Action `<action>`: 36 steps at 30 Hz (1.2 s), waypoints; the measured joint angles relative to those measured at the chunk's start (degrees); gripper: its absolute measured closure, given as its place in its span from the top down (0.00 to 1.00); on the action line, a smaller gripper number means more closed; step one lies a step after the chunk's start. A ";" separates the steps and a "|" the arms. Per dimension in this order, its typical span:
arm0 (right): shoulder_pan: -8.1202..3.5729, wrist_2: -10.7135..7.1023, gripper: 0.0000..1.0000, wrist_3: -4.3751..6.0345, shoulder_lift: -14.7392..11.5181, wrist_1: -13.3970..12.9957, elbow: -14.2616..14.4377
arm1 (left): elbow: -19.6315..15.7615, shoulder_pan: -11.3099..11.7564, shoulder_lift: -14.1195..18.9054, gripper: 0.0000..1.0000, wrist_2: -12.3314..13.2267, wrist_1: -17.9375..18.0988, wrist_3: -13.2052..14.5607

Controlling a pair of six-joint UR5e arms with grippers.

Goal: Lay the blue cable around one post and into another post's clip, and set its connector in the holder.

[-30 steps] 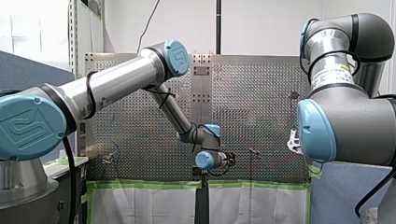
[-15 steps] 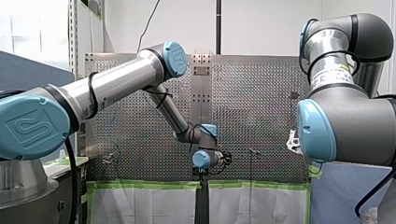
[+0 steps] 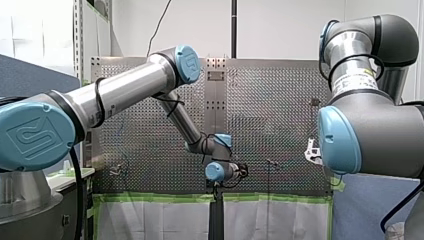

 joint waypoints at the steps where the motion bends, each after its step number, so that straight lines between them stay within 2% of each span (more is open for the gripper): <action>1: 0.06 -0.08 0.00 0.00 0.00 -0.02 0.00 | 0.00 -0.07 0.00 0.00 0.03 0.06 -0.02; 10: 0.23 -0.42 0.00 0.07 0.05 -0.08 0.00 | 0.00 -0.06 -0.02 0.00 0.01 0.36 -0.25; 17: 0.26 -0.43 0.00 0.32 0.09 -0.14 0.00 | 0.85 1.02 -0.01 0.00 -0.17 0.63 -0.95; 24: 0.26 -0.43 0.00 0.44 0.09 -0.16 -0.01 | 2.76 1.96 -0.02 0.00 -0.24 -0.59 -1.20; 36: 0.07 -0.12 0.00 0.53 0.11 -0.25 0.01 | 3.44 3.30 -0.01 0.00 -0.13 -0.99 -1.20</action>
